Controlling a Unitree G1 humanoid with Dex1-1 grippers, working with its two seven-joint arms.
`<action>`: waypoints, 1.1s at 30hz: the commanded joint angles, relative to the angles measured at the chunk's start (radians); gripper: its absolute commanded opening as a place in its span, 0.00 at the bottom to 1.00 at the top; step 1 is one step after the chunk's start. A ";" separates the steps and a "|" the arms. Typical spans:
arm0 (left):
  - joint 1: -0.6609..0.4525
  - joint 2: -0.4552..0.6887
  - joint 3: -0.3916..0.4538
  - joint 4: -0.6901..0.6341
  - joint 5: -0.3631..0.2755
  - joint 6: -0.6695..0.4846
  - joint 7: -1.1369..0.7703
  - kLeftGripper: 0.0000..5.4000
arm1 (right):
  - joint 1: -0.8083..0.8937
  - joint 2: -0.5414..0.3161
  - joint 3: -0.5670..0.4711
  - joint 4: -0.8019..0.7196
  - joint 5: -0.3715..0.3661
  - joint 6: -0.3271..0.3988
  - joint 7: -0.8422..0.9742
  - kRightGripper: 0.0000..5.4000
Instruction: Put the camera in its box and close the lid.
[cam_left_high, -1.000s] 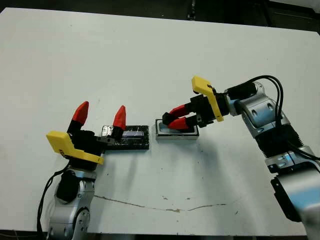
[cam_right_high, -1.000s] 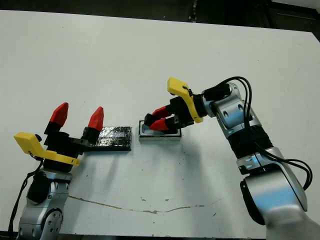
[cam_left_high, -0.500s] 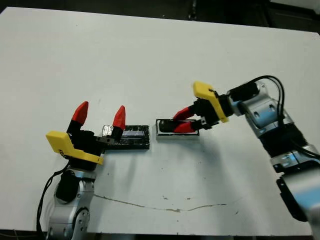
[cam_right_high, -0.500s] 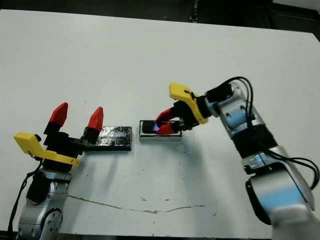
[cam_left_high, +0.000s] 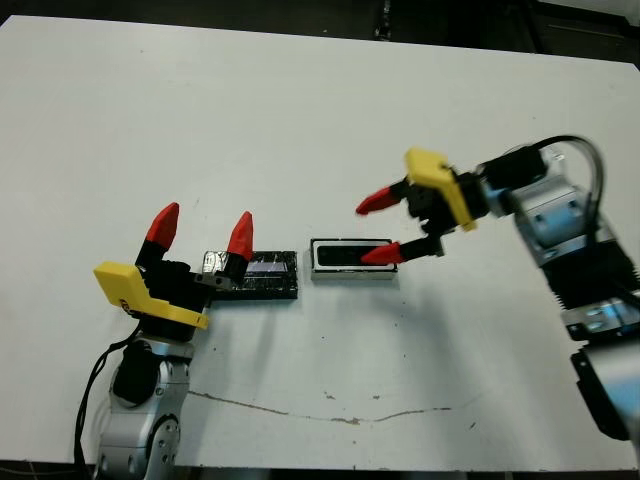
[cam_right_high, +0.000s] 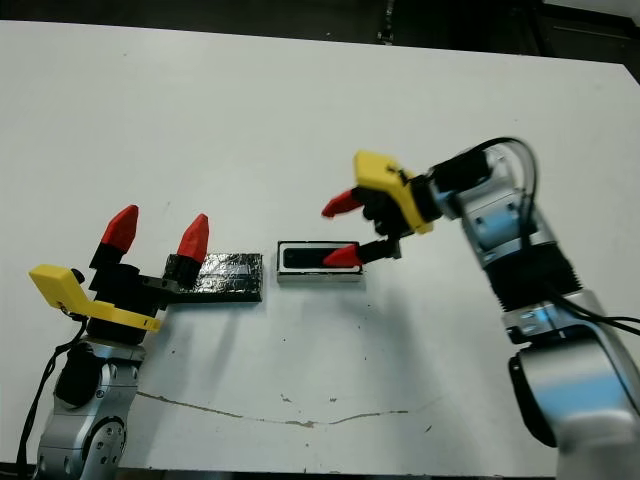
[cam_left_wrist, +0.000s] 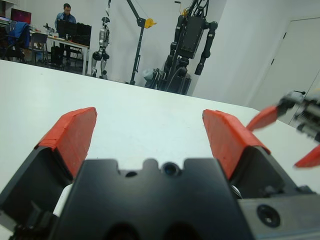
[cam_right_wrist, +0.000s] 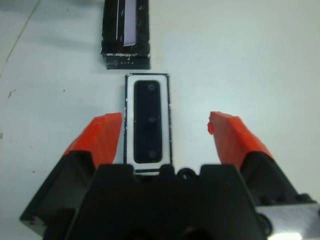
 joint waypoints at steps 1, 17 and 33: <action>0.010 0.004 -0.002 0.004 -0.001 0.000 -0.007 1.00 | 0.041 -0.045 -0.099 -0.096 0.076 0.073 -0.049 0.96; -0.152 0.365 0.104 -0.019 0.016 0.009 -0.262 1.00 | 0.878 0.225 -0.516 -0.708 0.300 0.080 -0.755 0.75; -0.582 0.766 -0.023 0.292 -0.079 0.245 -0.952 1.00 | 1.066 0.421 -0.493 -0.675 0.293 -0.106 -1.035 0.31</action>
